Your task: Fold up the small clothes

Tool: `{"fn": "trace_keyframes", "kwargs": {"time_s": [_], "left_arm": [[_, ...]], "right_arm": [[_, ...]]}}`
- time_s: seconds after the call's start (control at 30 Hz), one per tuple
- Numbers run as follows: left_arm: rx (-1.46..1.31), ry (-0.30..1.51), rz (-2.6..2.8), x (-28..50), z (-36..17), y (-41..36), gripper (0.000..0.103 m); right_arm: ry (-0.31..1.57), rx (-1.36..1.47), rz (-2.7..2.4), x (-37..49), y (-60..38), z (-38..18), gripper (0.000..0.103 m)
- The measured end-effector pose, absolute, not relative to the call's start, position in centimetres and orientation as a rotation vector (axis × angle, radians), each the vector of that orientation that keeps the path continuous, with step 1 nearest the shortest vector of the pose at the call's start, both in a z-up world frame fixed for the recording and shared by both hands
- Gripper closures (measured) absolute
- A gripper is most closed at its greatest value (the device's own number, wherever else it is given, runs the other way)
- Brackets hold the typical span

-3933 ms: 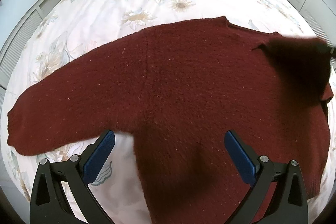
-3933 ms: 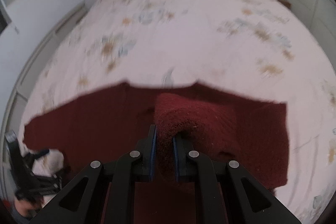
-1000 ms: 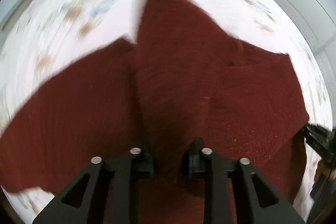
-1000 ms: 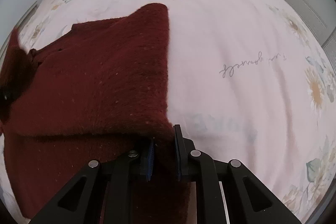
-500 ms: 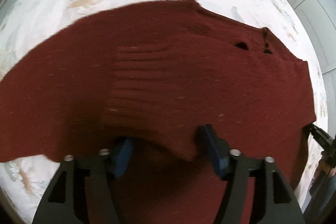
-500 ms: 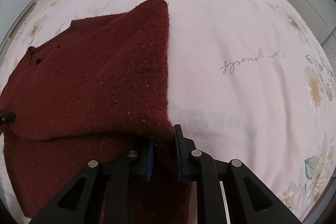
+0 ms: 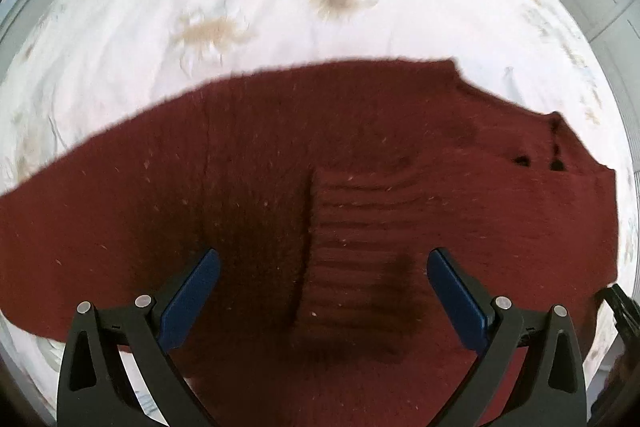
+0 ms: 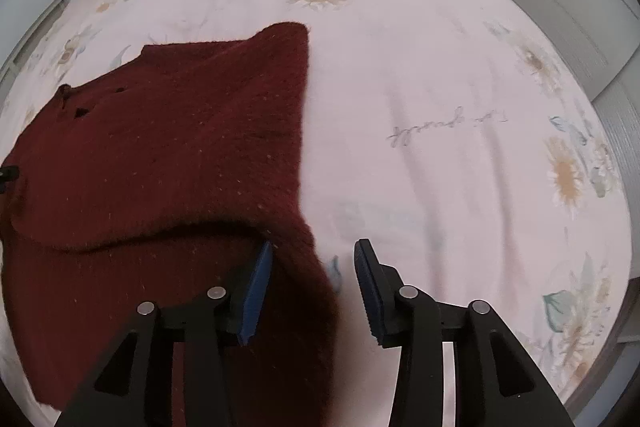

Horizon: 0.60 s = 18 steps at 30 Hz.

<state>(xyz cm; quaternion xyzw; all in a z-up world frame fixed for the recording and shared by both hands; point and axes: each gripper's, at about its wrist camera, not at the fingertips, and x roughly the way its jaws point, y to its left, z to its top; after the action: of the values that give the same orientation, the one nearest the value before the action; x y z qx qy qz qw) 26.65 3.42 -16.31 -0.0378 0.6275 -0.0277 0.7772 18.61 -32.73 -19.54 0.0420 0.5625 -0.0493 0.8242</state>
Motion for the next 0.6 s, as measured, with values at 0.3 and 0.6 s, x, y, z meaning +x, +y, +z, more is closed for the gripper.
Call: {"fn": "trace_keyframes", "kwargs": {"time_s": [0.3, 0.6], "left_arm": [[0.086, 1.345, -0.118, 26.4, -18.0, -0.8, 0.07], [0.137, 1.2, -0.114, 25.4, -15.0, -2.9, 0.093]], "right_arm": [[1.194, 0.132, -0.138, 17.8, -35.3, -18.8, 0.052], [1.142, 0.289, -0.105, 19.9, -36.3, -17.9, 0.037]]}}
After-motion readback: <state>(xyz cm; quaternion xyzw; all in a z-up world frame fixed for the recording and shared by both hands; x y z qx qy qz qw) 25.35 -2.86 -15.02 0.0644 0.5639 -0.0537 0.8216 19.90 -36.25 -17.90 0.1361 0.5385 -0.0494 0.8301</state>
